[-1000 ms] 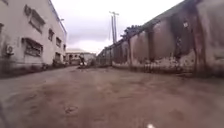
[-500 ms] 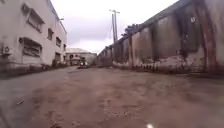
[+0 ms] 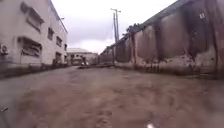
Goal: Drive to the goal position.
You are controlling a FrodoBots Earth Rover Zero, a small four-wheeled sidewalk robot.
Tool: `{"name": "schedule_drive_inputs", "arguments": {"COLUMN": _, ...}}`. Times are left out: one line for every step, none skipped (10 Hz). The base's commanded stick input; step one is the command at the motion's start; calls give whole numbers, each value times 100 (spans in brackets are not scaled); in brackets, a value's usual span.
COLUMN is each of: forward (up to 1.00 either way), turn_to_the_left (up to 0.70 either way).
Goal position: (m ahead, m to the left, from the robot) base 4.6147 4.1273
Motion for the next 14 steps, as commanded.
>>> {"name": "schedule_drive_inputs", "arguments": {"forward": 85, "turn_to_the_left": 0}}
{"name": "schedule_drive_inputs", "arguments": {"forward": 85, "turn_to_the_left": 0}}
{"name": "schedule_drive_inputs", "arguments": {"forward": 85, "turn_to_the_left": 0}}
{"name": "schedule_drive_inputs", "arguments": {"forward": 85, "turn_to_the_left": 0}}
{"name": "schedule_drive_inputs", "arguments": {"forward": 85, "turn_to_the_left": 0}}
{"name": "schedule_drive_inputs", "arguments": {"forward": 85, "turn_to_the_left": 0}}
{"name": "schedule_drive_inputs", "arguments": {"forward": 85, "turn_to_the_left": 0}}
{"name": "schedule_drive_inputs", "arguments": {"forward": 85, "turn_to_the_left": 0}}
{"name": "schedule_drive_inputs", "arguments": {"forward": 85, "turn_to_the_left": 0}}
{"name": "schedule_drive_inputs", "arguments": {"forward": 85, "turn_to_the_left": 0}}
{"name": "schedule_drive_inputs", "arguments": {"forward": 85, "turn_to_the_left": 0}}
{"name": "schedule_drive_inputs", "arguments": {"forward": 85, "turn_to_the_left": 0}}
{"name": "schedule_drive_inputs", "arguments": {"forward": 85, "turn_to_the_left": 0}}
{"name": "schedule_drive_inputs", "arguments": {"forward": 85, "turn_to_the_left": 10}}
